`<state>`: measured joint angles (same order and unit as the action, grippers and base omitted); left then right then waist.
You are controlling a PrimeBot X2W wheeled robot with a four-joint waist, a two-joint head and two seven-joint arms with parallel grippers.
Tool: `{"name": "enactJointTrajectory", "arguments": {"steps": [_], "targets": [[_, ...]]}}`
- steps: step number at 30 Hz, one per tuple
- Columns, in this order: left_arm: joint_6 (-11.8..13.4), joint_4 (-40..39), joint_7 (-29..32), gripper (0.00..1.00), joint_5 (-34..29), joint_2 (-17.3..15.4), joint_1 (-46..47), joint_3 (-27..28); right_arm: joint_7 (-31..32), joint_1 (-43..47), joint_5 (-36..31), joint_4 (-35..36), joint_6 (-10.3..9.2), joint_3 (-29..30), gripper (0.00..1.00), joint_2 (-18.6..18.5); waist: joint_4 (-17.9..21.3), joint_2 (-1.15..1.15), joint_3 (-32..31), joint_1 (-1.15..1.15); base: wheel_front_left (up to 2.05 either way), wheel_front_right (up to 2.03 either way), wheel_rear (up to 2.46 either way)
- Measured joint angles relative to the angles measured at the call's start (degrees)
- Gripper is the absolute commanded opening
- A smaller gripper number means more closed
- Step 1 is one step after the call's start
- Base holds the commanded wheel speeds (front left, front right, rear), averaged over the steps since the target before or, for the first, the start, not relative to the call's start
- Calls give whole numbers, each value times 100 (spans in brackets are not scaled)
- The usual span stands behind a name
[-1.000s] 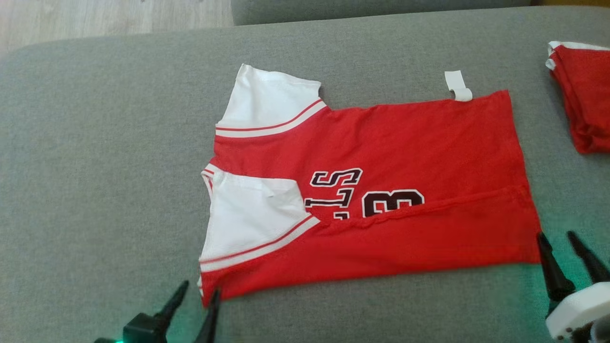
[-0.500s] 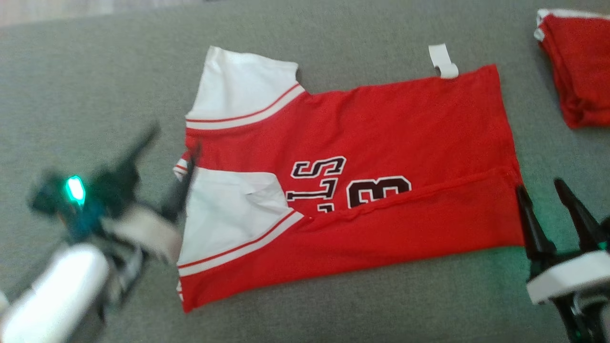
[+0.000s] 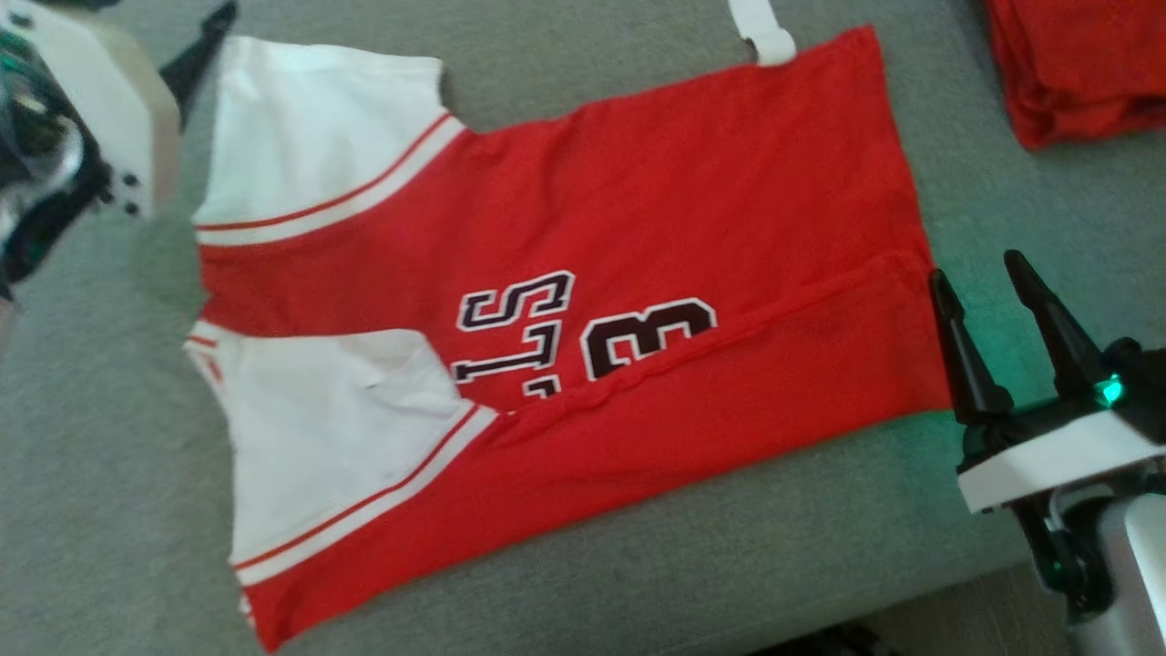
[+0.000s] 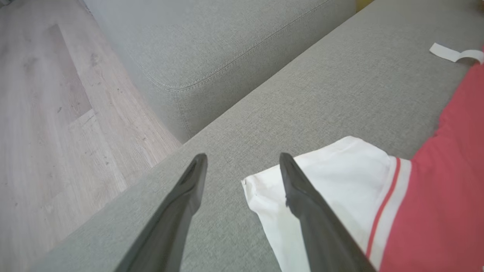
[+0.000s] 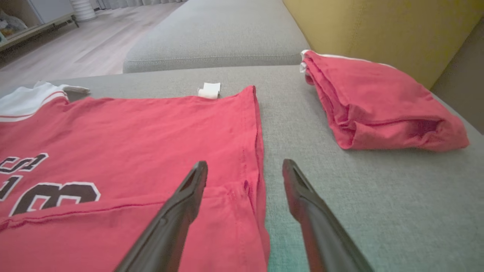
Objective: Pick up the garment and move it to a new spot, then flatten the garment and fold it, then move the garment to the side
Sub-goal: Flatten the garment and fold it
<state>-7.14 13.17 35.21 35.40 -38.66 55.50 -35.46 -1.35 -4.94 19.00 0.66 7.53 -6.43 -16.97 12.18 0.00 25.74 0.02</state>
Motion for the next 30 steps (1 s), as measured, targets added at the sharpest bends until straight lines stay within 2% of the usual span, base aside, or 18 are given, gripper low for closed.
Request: {"name": "enactJointTrajectory", "arguments": {"steps": [7, 15, 28, 30], "targets": [[-2, 525, 426, 100, 361, -266, 302, -364, -213, -138, 16, -281, 0, -73, 100, 33, 363, 0, 297, -1, 0, 0, 0], [-3, 630, 503, 100, 584, -541, 303, -659, -345, -215, 16, -465, 0, -129, 100, 141, 450, 0, 429, -1, 0, 0, 0], [-46, 860, 347, 100, 590, -572, 536, -890, -474, -449, 59, -623, 0, -230, 100, 171, 562, 0, 559, -1, 0, 0, 0], [-46, 883, 361, 84, 591, -577, 542, -906, -479, -454, 59, -634, 0, -232, 100, 175, 578, 0, 565, -2, 0, 0, 0]]}}
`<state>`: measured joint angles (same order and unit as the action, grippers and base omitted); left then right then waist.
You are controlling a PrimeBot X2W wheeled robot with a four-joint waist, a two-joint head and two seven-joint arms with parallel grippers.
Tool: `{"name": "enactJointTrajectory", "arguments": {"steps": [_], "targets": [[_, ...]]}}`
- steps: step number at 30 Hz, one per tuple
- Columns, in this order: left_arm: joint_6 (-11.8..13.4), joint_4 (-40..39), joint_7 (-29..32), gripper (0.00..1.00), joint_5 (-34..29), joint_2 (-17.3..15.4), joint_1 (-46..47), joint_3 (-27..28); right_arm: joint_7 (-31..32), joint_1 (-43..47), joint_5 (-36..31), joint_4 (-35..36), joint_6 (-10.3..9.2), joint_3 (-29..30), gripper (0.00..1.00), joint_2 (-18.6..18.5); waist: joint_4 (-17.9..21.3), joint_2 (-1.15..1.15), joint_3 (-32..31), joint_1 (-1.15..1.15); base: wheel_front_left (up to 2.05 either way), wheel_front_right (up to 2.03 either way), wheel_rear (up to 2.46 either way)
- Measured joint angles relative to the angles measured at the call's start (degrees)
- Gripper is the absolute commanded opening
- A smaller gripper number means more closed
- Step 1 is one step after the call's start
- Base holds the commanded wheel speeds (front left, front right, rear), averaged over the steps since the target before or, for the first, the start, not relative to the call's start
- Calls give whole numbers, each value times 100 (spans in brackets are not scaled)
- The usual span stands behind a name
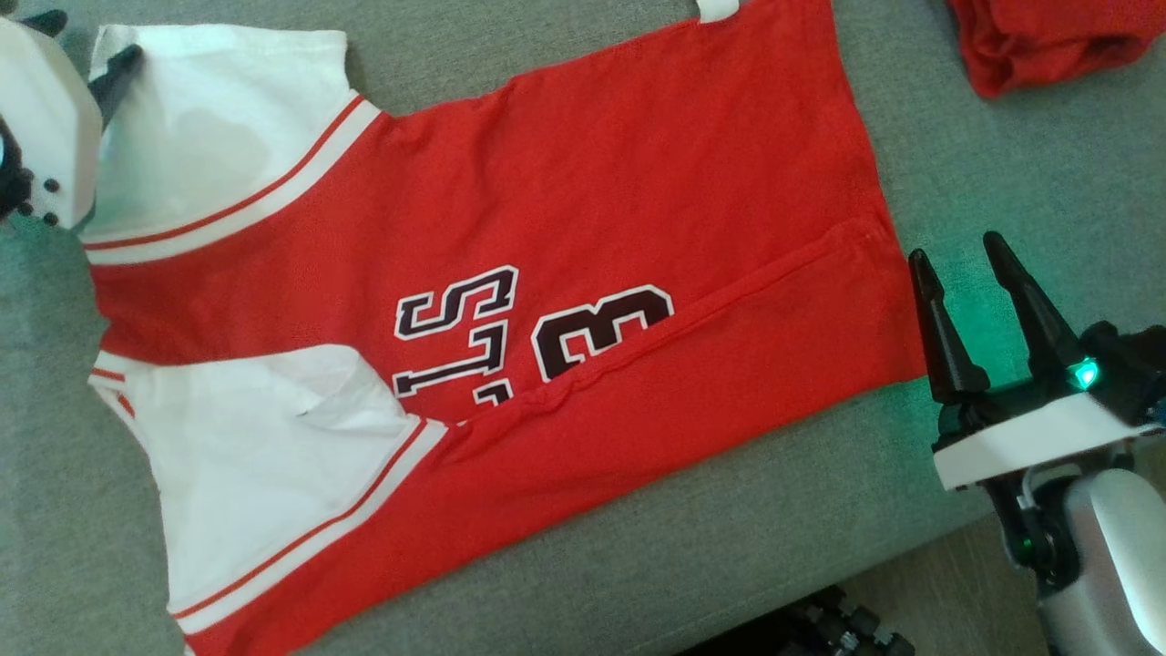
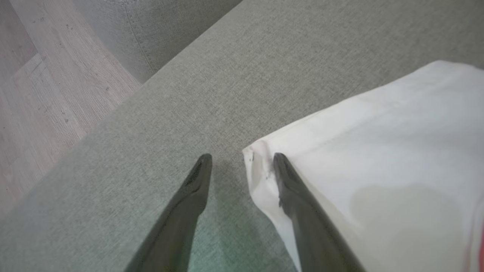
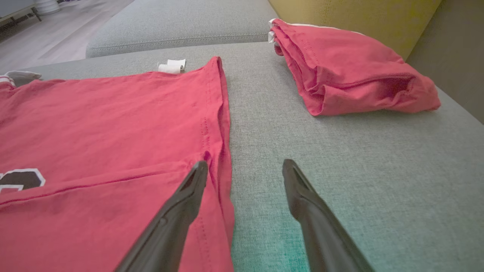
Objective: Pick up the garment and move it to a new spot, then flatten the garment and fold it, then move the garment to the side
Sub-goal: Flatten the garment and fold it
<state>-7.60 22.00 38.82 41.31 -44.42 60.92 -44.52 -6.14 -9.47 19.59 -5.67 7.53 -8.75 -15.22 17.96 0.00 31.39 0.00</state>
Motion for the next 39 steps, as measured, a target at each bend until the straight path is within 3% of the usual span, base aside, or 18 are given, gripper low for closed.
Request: {"name": "enactJointTrajectory", "arguments": {"steps": [3, 4, 5, 6, 7, 9, 15, 24, 32, 39], "targets": [[0, 29, 0, 65, 24, -26, 42, -12, -23, -9, 0, -29, 0, -1, 100, 3, 21, 0, 14, 0, 0, 0, 0], [0, 48, 0, 52, 57, -35, 52, -12, -46, -12, 0, -35, 0, -1, 100, 4, 26, 0, 19, 0, 0, 0, 0], [0, 68, 0, 47, 79, -40, 55, -14, -48, -15, 0, -42, 0, -1, 100, 4, 30, 0, 23, 0, 0, 0, 0], [0, 76, 0, 53, 101, -44, 55, -21, -52, -20, 0, -54, 0, -1, 100, 4, 31, 0, 29, 0, 0, 0, 0], [0, 78, 1, 42, 115, -45, 57, -25, -54, -23, 0, -62, 0, 0, 100, 4, 31, 0, 35, 0, 0, 0, 0], [0, 74, -8, 0, 116, -47, 79, -52, -77, -30, 0, -71, 1, 2, 100, 4, 21, 0, 44, 0, 0, 0, 0], [0, 56, -266, 0, 104, -48, 96, -212, -31, -144, -2, -46, 0, -4, 100, -68, -42, 0, -14, 0, 0, 0, 0], [0, -200, -679, 0, -30, -3, 510, -513, 891, -1459, 65, -80, 1, -343, 100, -761, -309, 0, -77, 0, 0, 0, 0], [0, -336, -995, 0, -64, 148, 869, -905, 1851, -3058, 450, -1185, 0, -1145, 100, -1137, -681, 0, 3, 0, 0, 0, 0], [-1, -303, -1216, 0, -35, 169, 1115, -1207, 2192, -3780, 803, -1914, 0, -1801, 99, -1412, -880, 0, 120, 0, 0, 0, 0]]}}
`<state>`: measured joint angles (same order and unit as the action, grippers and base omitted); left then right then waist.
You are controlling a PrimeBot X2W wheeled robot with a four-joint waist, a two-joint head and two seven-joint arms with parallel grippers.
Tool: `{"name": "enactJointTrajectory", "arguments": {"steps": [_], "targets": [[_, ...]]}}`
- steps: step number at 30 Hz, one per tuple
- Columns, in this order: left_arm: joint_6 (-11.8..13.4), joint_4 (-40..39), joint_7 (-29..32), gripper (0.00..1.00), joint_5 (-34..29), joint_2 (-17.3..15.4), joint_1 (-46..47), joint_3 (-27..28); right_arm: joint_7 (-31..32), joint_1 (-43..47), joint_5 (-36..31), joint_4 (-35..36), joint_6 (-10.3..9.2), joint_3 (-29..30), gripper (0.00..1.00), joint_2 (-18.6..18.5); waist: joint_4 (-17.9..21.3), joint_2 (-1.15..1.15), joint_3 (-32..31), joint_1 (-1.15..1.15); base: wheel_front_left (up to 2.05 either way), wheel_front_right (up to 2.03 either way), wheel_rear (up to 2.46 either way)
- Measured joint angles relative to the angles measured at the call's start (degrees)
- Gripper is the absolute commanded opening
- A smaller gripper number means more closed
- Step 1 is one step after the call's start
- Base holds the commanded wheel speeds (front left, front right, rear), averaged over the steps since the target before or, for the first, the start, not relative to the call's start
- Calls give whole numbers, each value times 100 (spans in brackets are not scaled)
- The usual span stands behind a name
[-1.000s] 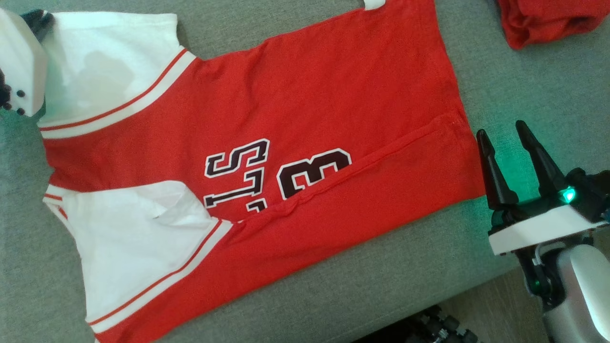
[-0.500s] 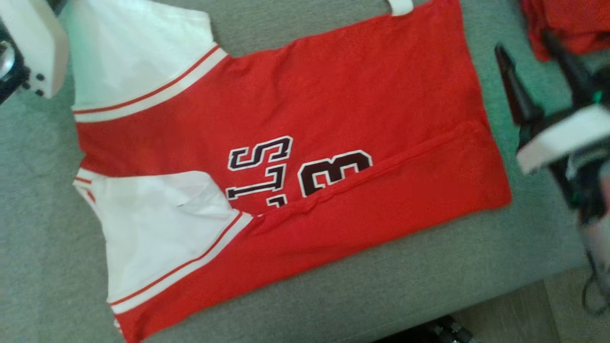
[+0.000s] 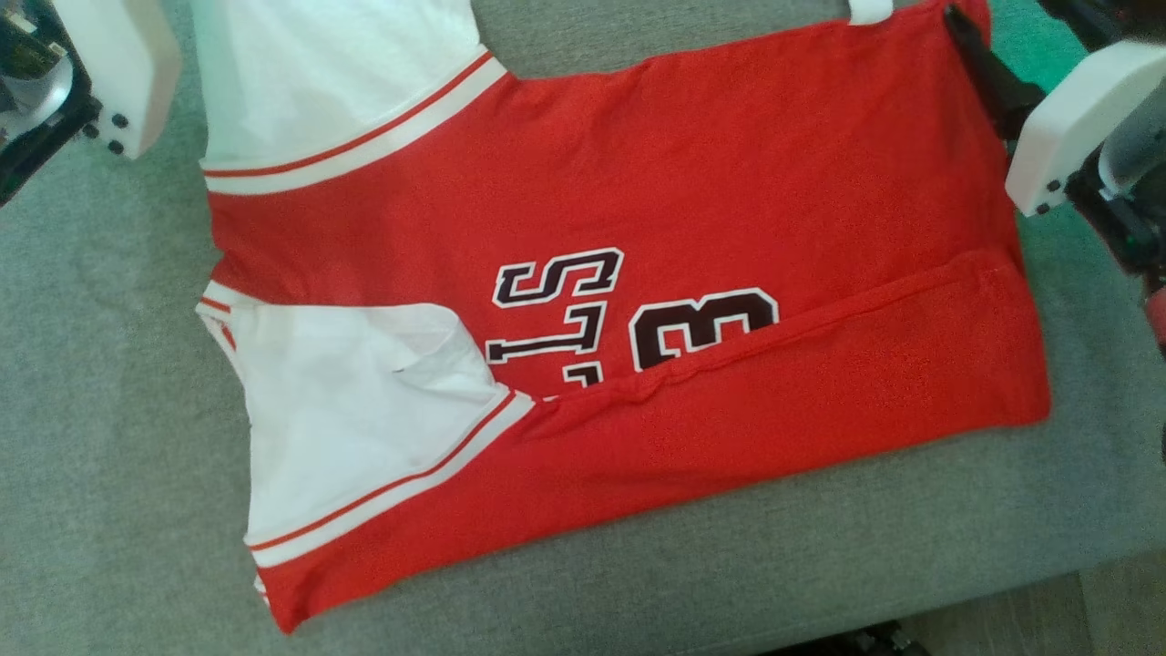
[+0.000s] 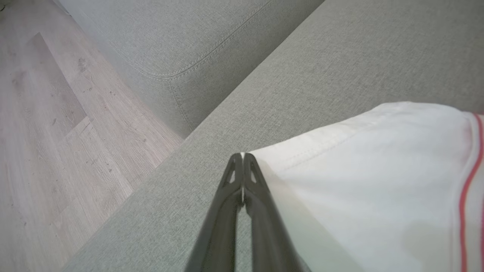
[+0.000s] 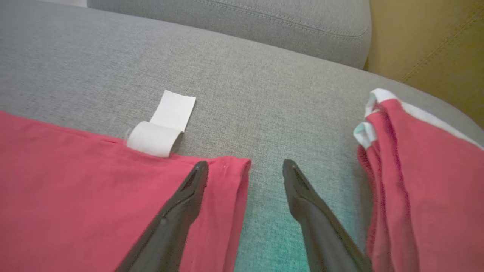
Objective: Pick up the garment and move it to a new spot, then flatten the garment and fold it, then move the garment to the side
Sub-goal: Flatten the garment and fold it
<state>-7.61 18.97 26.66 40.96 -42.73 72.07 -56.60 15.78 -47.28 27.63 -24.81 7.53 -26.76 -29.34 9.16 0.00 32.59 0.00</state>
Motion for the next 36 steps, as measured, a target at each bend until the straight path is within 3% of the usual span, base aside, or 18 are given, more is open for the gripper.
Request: {"name": "enactJointTrajectory", "arguments": {"steps": [4, 5, 8, 9, 10, 25, 36], "targets": [[0, 45, -64, 0, 71, 2, 119, -140, 14, -230, 166, -270, 0, -227, 69, -71, -64, 0, 77, 0, 0, 0, 0], [0, 69, -100, 0, 96, 2, 137, -168, 25, -271, 224, -323, 1, -280, 50, -75, -75, 0, 88, 0, 0, 0, 0], [-1, 124, -130, 0, 149, 1, 176, -254, 45, -332, 397, -427, 1, -431, 34, -85, -96, 0, 109, 0, 0, 0, 0], [-1, 147, -160, 0, 151, 0, 188, -302, 33, -376, 464, -479, 1, -508, 5, -103, -102, 0, 115, 0, 0, 0, 0], [-1, 156, -163, 0, 154, 1, 201, -321, 18, -405, 501, -498, 1, -553, 0, -126, -105, 0, 118, 0, 0, 0, 0], [-2, 361, -1037, 0, 51, -13, 506, -523, -753, -779, 815, -733, 1, -795, 0, -207, -119, 0, 25, 0, 0, 0, 0], [1, 444, -2260, 0, -86, 41, 626, -432, -1450, -751, 1171, -724, 1, -120, 0, -224, -251, 0, -253, 0, 0, 0, 0]]}}
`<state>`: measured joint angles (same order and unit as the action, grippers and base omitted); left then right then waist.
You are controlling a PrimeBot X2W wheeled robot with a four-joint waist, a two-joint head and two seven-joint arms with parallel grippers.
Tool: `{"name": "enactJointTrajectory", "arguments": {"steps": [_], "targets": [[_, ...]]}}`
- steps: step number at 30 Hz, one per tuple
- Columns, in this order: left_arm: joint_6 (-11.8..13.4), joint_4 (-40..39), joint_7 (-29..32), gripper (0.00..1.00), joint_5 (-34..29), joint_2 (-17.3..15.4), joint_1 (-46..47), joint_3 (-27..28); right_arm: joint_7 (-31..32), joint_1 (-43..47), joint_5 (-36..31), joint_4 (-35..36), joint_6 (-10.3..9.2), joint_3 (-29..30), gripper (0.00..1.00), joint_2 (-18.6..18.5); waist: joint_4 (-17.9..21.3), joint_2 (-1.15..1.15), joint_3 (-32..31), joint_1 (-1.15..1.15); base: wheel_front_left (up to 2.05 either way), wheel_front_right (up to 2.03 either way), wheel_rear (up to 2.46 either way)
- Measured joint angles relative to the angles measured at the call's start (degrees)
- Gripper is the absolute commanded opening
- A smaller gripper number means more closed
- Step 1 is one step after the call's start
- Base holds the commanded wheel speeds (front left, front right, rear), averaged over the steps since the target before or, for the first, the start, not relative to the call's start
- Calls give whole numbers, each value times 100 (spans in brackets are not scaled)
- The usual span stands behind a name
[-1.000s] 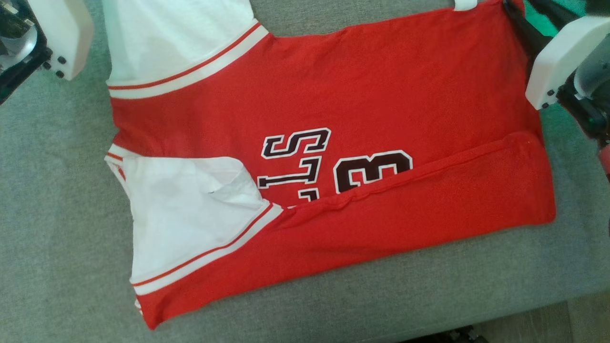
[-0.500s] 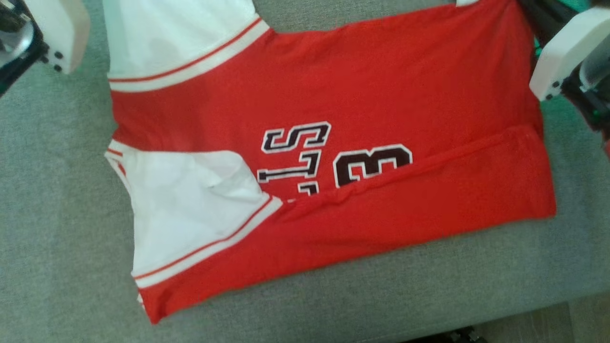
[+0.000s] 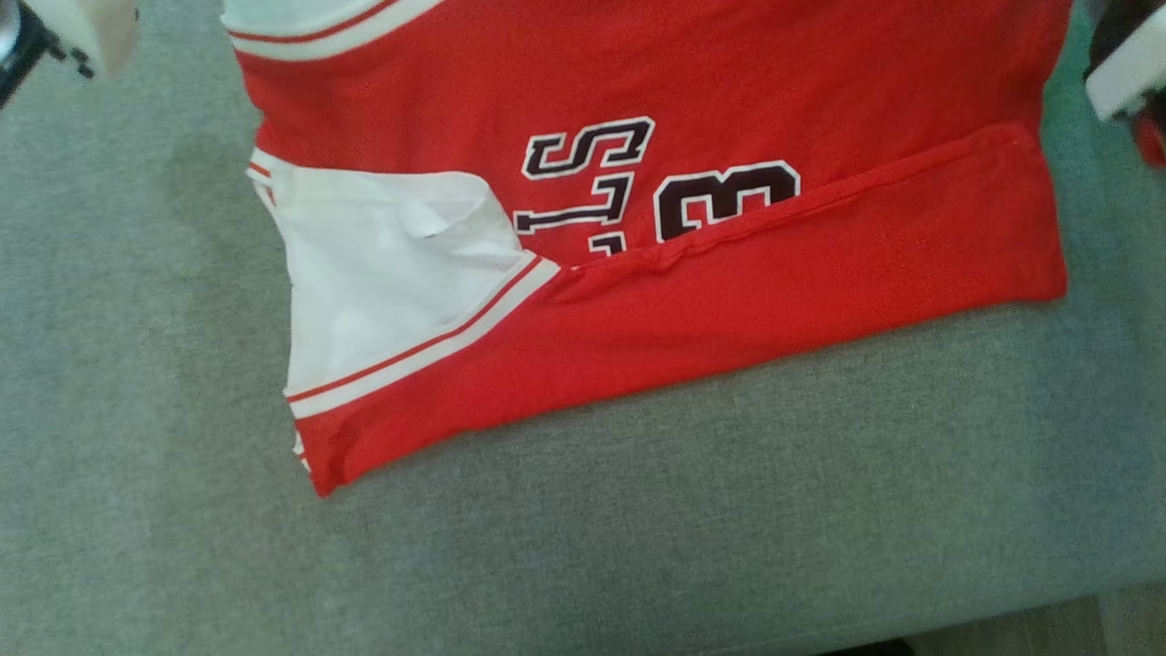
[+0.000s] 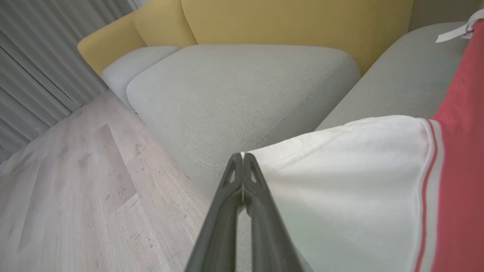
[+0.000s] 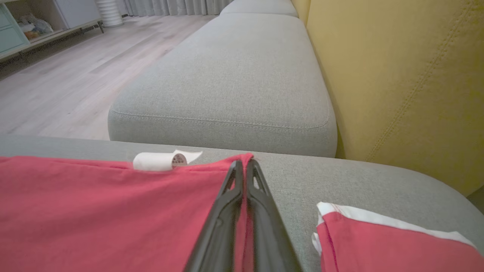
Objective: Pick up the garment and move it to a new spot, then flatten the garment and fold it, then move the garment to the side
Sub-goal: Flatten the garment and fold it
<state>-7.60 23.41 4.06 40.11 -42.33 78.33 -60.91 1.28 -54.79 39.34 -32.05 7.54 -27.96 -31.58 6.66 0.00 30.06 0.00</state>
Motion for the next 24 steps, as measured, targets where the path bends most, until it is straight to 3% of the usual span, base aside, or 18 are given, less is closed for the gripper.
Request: {"name": "enactJointTrajectory", "arguments": {"steps": [5, 18, 24], "targets": [[168, -755, -471, 0, 129, -227, -769, -4, -231, 918, 93, 248, -1, 278, 0, -224, -190, 0, -274, -1, 0, 0, 0], [1284, -2748, -653, 0, 69, -1115, -2403, -417, -279, 2463, -171, 927, -1, 1059, 0, -322, -519, 0, -767, -1, 0, 0, 0], [1822, -3243, -766, 0, 51, -1282, -3159, -688, -209, 3195, -471, 1257, 0, 1458, 0, -291, -583, 0, -893, -1, 0, 0, 0]]}}
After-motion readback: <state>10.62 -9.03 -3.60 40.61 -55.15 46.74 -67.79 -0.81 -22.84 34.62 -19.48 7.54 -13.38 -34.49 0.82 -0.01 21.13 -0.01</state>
